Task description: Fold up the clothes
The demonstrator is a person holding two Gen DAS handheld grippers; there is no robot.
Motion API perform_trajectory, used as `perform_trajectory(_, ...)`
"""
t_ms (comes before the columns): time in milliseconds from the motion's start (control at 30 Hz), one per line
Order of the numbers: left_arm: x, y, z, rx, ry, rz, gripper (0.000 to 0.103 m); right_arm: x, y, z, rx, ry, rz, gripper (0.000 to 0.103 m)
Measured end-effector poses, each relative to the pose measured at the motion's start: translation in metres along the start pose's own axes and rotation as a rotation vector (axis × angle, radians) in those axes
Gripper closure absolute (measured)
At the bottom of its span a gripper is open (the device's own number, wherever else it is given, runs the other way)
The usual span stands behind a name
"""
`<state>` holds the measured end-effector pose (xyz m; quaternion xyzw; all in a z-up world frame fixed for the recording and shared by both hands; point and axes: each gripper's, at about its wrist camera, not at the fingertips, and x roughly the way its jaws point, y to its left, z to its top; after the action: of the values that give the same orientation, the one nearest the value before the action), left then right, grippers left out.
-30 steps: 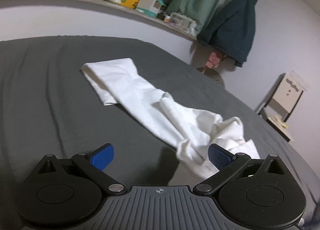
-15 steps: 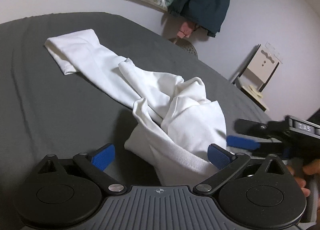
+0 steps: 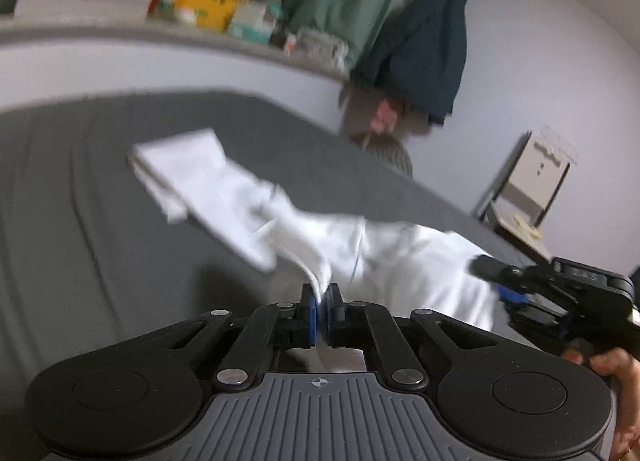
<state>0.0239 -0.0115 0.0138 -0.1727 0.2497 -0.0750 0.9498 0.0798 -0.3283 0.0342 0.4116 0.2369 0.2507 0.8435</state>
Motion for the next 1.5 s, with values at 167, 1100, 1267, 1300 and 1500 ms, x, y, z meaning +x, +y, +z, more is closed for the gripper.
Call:
perform_trajectory(167,-0.036,-0.028,0.055,0.068,-0.157,0.003,0.098,-0.068,0.001,0.050,0.011,-0.293,0.045,0.096)
perform_trajectory(1100,-0.132,0.001,0.125,0.113,-0.279,0.163,0.098,-0.193,0.085,0.027,-0.063,-0.149,-0.413,0.095)
perform_trajectory(1267,-0.145,0.010,0.099,0.147,-0.237,0.210,0.098,-0.209,0.078,0.041,0.019,-0.194,-0.446,0.087)
perform_trajectory(1300,-0.145,0.010,0.096,0.158,-0.225,0.213,0.098,-0.210,0.071,0.040,0.056,-0.167,-0.472,0.078)
perform_trajectory(1500,-0.137,0.020,0.094,0.138,-0.202,0.246,0.098,-0.167,0.044,0.041,0.077,0.084,-0.671,0.051)
